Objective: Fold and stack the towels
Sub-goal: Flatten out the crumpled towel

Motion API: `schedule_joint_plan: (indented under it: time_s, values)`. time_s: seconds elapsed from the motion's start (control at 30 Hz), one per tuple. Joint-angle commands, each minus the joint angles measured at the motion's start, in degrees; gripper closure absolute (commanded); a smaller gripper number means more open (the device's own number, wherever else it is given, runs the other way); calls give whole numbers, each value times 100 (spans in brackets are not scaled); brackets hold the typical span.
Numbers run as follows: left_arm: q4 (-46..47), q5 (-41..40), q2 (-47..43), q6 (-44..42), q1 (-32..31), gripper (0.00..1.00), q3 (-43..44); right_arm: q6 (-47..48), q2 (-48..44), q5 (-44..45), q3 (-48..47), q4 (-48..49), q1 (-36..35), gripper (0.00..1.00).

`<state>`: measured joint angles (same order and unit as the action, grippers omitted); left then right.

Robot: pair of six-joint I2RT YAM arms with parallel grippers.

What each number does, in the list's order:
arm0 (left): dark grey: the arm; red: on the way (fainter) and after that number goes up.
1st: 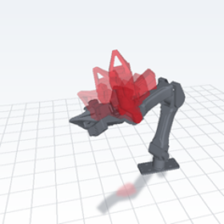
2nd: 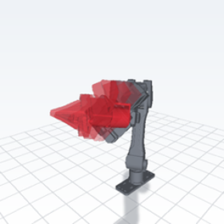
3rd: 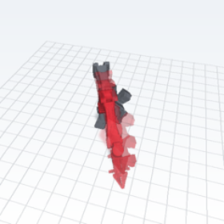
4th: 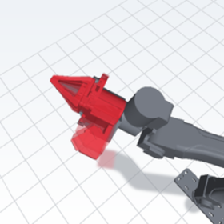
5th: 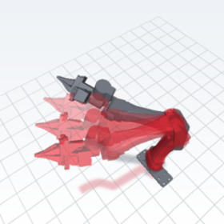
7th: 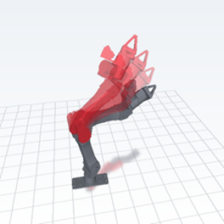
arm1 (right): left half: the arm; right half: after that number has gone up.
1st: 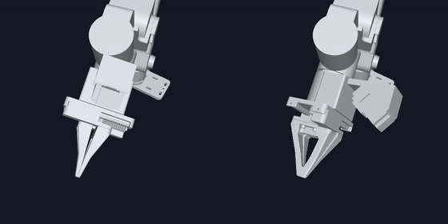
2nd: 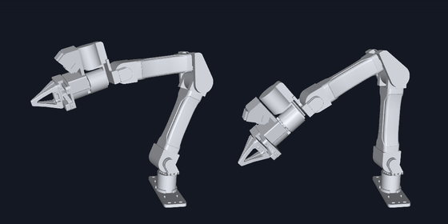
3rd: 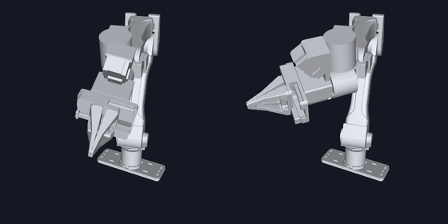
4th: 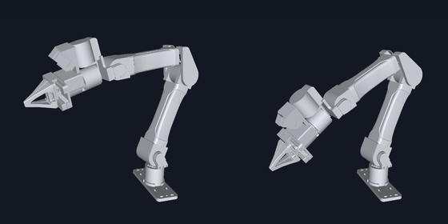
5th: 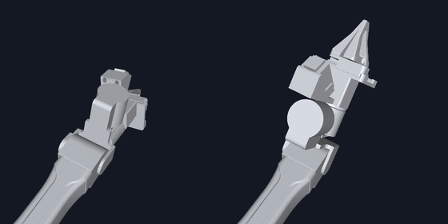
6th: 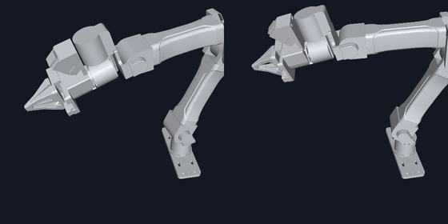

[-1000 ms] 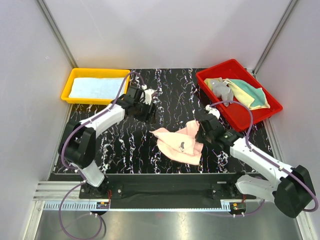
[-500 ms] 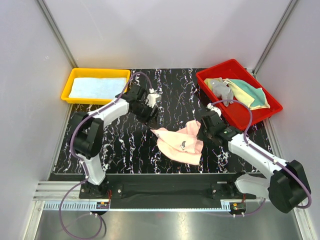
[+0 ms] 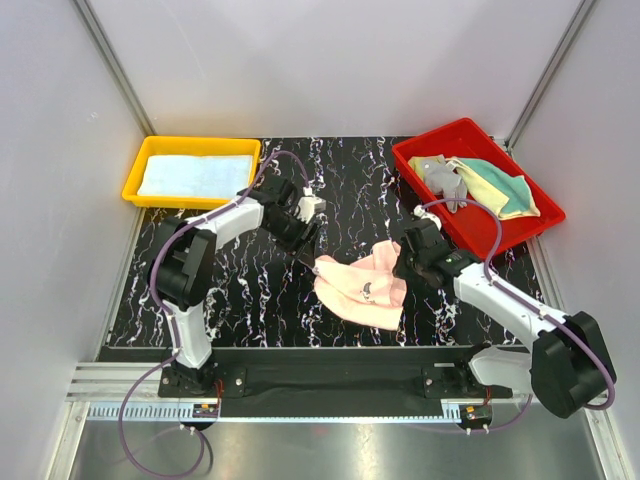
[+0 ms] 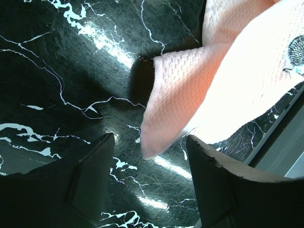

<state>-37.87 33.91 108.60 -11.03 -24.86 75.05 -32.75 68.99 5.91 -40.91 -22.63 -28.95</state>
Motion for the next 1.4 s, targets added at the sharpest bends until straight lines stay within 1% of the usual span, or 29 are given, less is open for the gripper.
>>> schedule_joint_plan:
  time_s: [0.0,0.07,0.13,0.2,0.23,0.3,0.33,0.43,0.47,0.5,0.57,0.6,0.63,0.67,0.7,0.8,0.9,0.93,0.97,1.1,1.17,1.2,1.27,1.3,1.37]
  values:
    - [34,247,82,-145,-45,36,159,120,9,-143,-5,286,56,100]
    - [-36,291,144,-163,-63,39,212,129,-26,-143,-5,286,47,100]
    - [-54,265,171,-163,-89,47,195,120,-35,-143,-14,277,56,100]
    - [-98,213,162,-154,-115,62,212,120,-26,-143,-23,277,56,100]
    - [-133,186,162,-145,-124,81,238,94,-17,-99,-23,329,73,100]
    - [-238,38,118,3,-115,96,370,85,-26,-160,-66,417,74,100]
    - [-239,-50,57,74,-115,100,414,102,-35,-221,-128,461,91,100]
    - [-186,-463,-355,416,-115,100,659,286,-17,-319,-671,331,91,100]
    - [-203,-595,-496,495,-115,100,756,357,0,-284,-1091,251,91,100]
    - [-247,-1014,-750,662,-115,100,905,453,0,-266,-1313,181,91,100]
    - [-474,-1376,-971,812,-115,100,1502,804,-35,-214,-1752,75,91,100]
    - [-546,-1779,-1163,978,-115,100,1713,919,-52,-213,-2198,40,91,100]
    - [-738,-1939,-1252,1049,-115,100,2185,1172,-70,-231,-2429,-39,91,100]
    - [-853,-2054,-1340,1085,-115,100,2433,1279,-105,-213,-2666,-92,91,100]
    - [-950,-2247,-1515,1277,-115,100,2653,1463,-131,-248,-3095,-136,100,100]
    - [-1398,-2450,-1858,1489,-133,100,3532,1763,-394,-467,-3703,-233,91,100]
    - [-1908,-2573,-2165,1498,-308,100,4121,2149,-912,-968,-3881,-198,91,100]
    - [-1987,-2643,-2272,1498,-387,100,4167,2246,-1088,-1161,-3838,-58,100,100]
    - [-2057,-2670,-2395,1507,-457,100,4167,2299,-1464,-1258,-3724,-22,91,100]
    - [-1988,-2688,-3158,1787,-1036,100,3948,2615,-2398,-1881,-3451,171,91,100]
    - [-1970,-2740,-3353,1919,-1248,100,3886,2739,-2705,-2041,-3695,-38,91,100]
    - [-1979,-2819,-3510,2059,-1467,100,3903,2817,-2768,-2146,-3827,-161,91,100]
    - [-1970,-2829,-3634,2166,-1687,100,3965,2845,-2873,-2217,-4160,-461,91,100]
    - [-1953,-2820,-3713,2253,-1880,100,3974,2845,-2900,-2304,-4232,-514,91,100]
    - [-2005,-2855,-3705,2333,-2066,100,4113,2757,-2996,-2358,-4250,-479,91,100]
